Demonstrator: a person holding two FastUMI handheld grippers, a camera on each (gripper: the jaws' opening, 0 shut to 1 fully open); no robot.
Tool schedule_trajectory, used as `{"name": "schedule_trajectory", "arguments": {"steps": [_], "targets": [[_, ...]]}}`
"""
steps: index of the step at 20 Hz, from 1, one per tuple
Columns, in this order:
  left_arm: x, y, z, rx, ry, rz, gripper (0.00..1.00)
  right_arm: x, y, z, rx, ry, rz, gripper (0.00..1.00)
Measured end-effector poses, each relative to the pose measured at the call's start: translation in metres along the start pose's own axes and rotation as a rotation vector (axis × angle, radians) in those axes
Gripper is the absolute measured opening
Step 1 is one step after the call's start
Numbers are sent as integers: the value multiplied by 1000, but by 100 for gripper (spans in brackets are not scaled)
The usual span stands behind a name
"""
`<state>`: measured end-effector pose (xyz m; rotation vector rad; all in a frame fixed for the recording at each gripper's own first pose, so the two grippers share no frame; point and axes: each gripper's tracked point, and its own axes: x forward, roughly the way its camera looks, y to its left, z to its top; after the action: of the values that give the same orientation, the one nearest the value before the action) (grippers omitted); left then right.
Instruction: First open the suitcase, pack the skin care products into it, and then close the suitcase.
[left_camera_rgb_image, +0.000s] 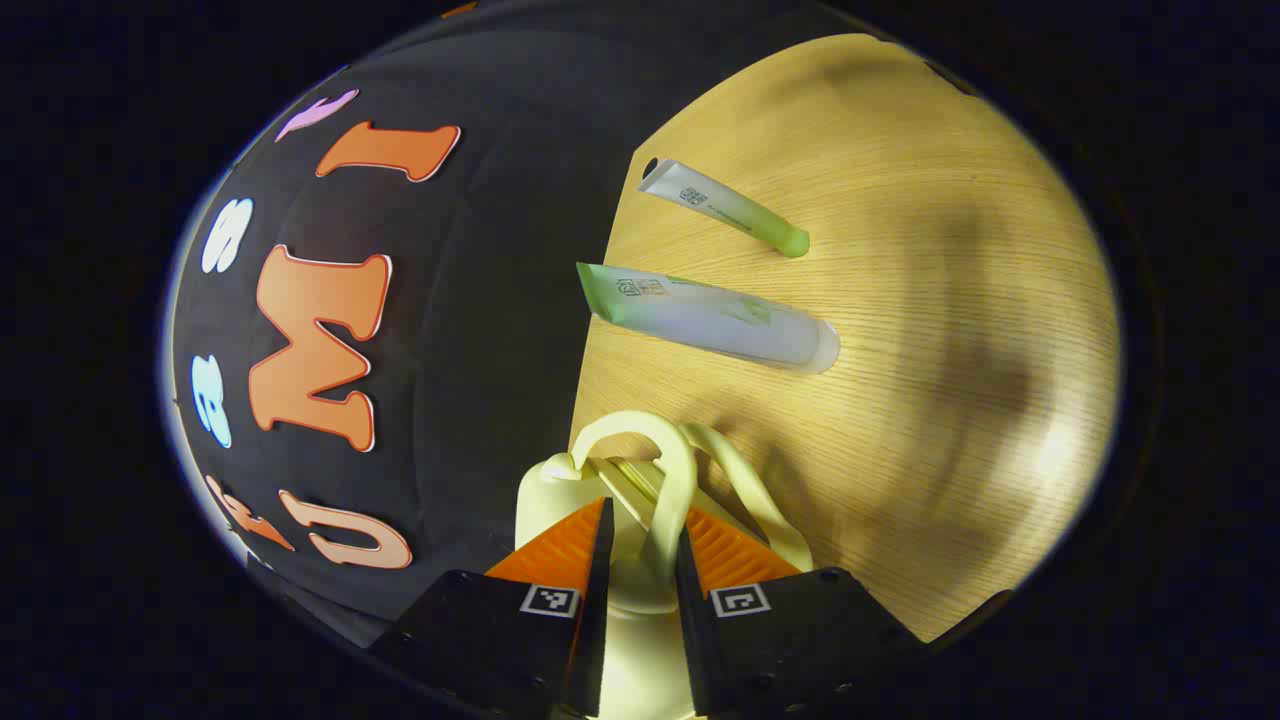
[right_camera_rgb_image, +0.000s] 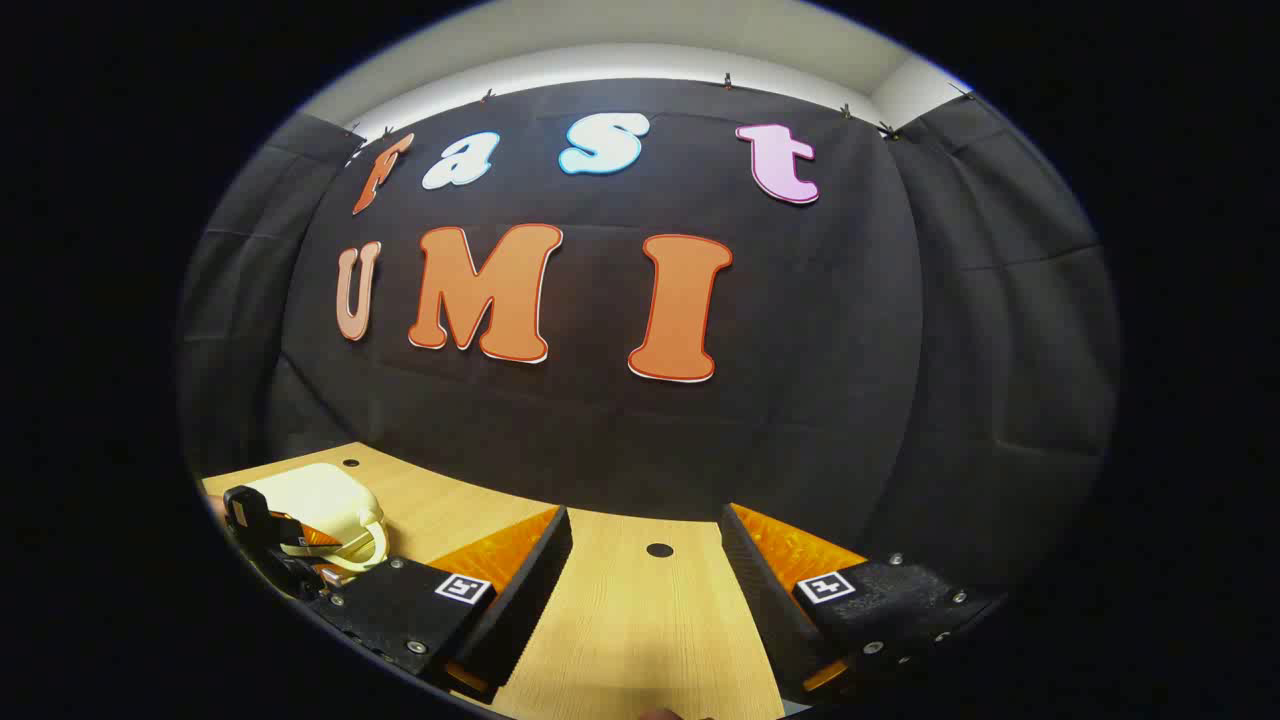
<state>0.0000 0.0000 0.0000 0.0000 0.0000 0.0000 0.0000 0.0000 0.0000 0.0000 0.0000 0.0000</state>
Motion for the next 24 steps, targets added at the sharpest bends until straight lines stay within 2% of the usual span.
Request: {"name": "schedule_trajectory", "arguments": {"steps": [1,2,3,4,6,9,13,16,20,24], "targets": [[-3,1,4,6,-22,6,35,0,-1,0,-4,-3,0,96],[10,0,3,-18,-11,-2,22,-1,-2,-1,-8,-4,3,96],[-27,7,0,-43,-13,20,10,-2,-2,-2,-12,-3,3,96],[-9,8,1,-77,-17,35,5,-3,-3,-3,-14,-3,6,96],[-8,13,1,-169,-25,39,5,-3,0,-7,-12,3,15,96],[-18,23,4,-276,-45,84,5,-3,5,-13,-11,18,36,96],[-17,31,5,-471,-85,130,5,-1,21,-14,-13,32,54,96],[-17,33,6,-556,-109,159,5,0,39,-13,-20,40,55,96],[-18,36,6,-676,-164,152,5,-2,61,-10,-25,50,22,96],[-20,40,5,-843,-214,157,5,-3,92,-11,-31,77,29,96]]}}
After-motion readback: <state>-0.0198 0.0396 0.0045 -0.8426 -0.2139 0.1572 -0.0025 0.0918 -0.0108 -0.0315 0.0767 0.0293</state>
